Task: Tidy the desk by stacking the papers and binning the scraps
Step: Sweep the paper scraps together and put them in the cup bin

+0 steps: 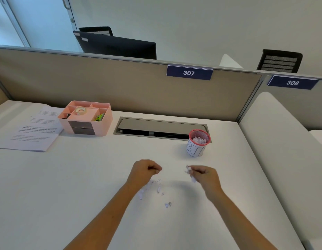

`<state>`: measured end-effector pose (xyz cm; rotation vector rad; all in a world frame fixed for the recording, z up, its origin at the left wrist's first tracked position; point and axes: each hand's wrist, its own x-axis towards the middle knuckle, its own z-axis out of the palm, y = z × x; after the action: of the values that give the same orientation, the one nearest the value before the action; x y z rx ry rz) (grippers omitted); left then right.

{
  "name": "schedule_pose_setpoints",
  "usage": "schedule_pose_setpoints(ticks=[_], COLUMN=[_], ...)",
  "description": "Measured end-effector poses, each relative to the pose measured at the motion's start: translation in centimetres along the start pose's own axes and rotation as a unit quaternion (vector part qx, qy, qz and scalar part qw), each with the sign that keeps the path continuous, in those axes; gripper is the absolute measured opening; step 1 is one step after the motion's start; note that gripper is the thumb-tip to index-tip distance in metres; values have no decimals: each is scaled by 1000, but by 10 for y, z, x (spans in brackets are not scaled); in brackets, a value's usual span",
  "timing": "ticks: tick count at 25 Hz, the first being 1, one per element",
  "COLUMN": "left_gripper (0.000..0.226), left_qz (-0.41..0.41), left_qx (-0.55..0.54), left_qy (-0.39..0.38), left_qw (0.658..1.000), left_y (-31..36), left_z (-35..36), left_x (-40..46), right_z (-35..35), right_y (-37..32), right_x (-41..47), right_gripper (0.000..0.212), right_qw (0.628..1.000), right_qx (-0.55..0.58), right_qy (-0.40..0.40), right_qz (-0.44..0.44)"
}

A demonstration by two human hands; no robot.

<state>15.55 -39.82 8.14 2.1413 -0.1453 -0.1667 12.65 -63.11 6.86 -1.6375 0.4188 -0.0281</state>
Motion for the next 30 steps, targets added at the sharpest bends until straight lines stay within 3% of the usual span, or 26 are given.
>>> schedule_pose_setpoints(ticks=[6,11,15,18,24,27,30], left_gripper=[14,19,22,23,19,16,15], left_qz=[31,49,6,-12,-28,-25,-12], left_qx=[24,91,153,155,96,41,26], left_qy=[-84,-82,-123,-106,-65,-16,42], left_qw=[996,991,980,982,993,999,999], left_y=[94,138,139,137,131,111,64], left_z=[16,57,84,91,74,52,25], left_x=[78,134,164,176,176,159,126], right_z=[-36,-43,-33,-25,-20,-23,-19], right_y=[-64,-92,-100,-104,-111,-110,-100], right_x=[66,115,135,145,152,146,124], right_gripper=[14,17,18,23,23,22,18], right_qw=[998,966,905,875,867,867,894], right_qx=[17,-218,-404,-471,-494,-485,-390], right_qy=[65,109,60,32,24,43,108], right_qz=[-21,-83,-122,-103,-58,-107,-191])
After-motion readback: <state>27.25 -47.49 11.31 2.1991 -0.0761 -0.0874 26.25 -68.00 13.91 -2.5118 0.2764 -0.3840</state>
